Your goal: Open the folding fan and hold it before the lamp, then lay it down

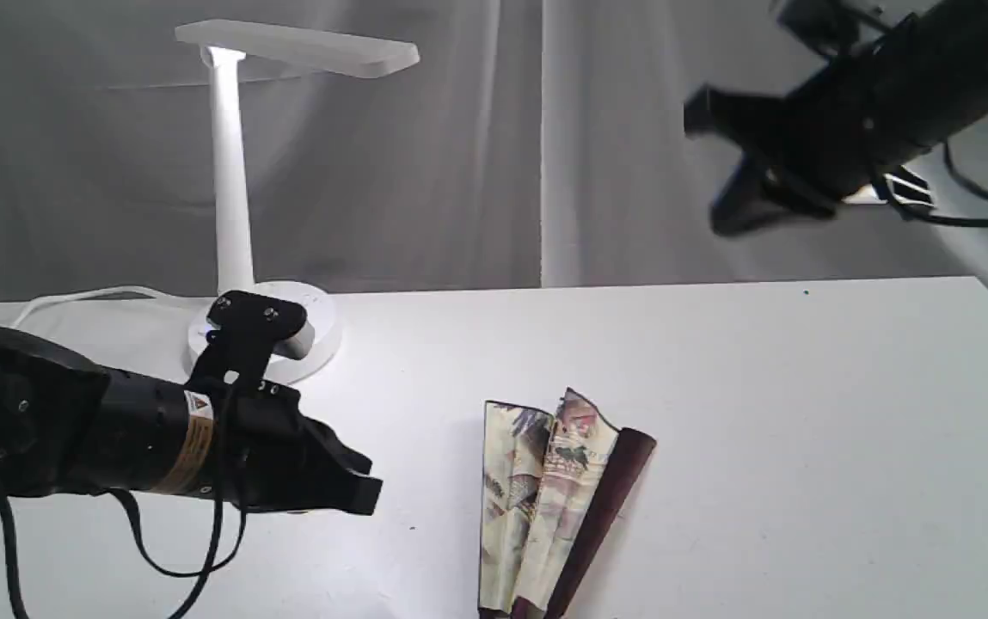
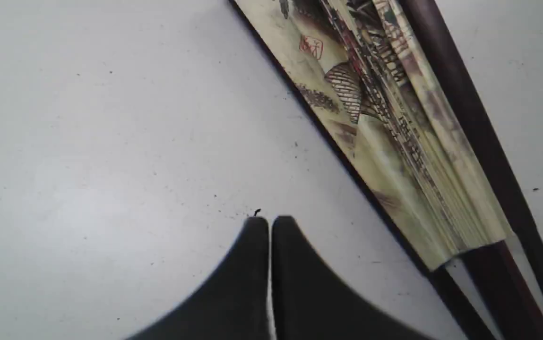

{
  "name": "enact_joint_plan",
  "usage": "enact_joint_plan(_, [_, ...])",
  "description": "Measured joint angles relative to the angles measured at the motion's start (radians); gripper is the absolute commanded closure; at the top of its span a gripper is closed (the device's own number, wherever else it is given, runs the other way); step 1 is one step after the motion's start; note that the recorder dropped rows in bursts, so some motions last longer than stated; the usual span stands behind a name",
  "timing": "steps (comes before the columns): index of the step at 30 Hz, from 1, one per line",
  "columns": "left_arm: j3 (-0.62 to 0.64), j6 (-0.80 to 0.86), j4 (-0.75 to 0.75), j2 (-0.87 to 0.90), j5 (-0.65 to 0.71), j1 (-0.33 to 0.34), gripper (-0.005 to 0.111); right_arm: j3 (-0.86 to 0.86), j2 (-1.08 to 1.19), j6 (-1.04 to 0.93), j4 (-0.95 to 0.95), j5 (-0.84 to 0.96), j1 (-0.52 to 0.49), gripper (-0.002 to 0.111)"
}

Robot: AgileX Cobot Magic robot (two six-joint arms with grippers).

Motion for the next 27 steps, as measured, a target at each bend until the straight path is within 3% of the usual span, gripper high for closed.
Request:
enact_joint_plan(4, [0.0, -0.002, 0.0, 0.0, 0.002, 0.0, 0.107, -0.07, 0.054, 0.23, -0.511, 0.222, 0.061, 0.108])
enact_joint_plan(7, [0.001, -0.023, 0.0, 0.0, 0.019, 0.0, 0.107, -0.031, 0.061, 0.316, -0.596, 0.182, 0.087, 0.108])
enact_joint_plan(13, [0.001, -0.138, 0.0, 0.0, 0.027, 0.0, 0.107, 0.161, 0.057, 0.239, -0.344, -0.065, 0.127, 0.108])
enact_joint_plan(23, [0.001, -0.156, 0.0, 0.077, 0.11, 0.0, 0.107, 0.548, 0.057, -0.037, 0.051, -0.412, 0.127, 0.108])
enact_joint_plan(27, [-0.007, -0.158, -0.007, 0.139, 0.106, 0.0, 0.107, 0.602, 0.057, -0.115, 0.151, -0.448, 0.127, 0.098])
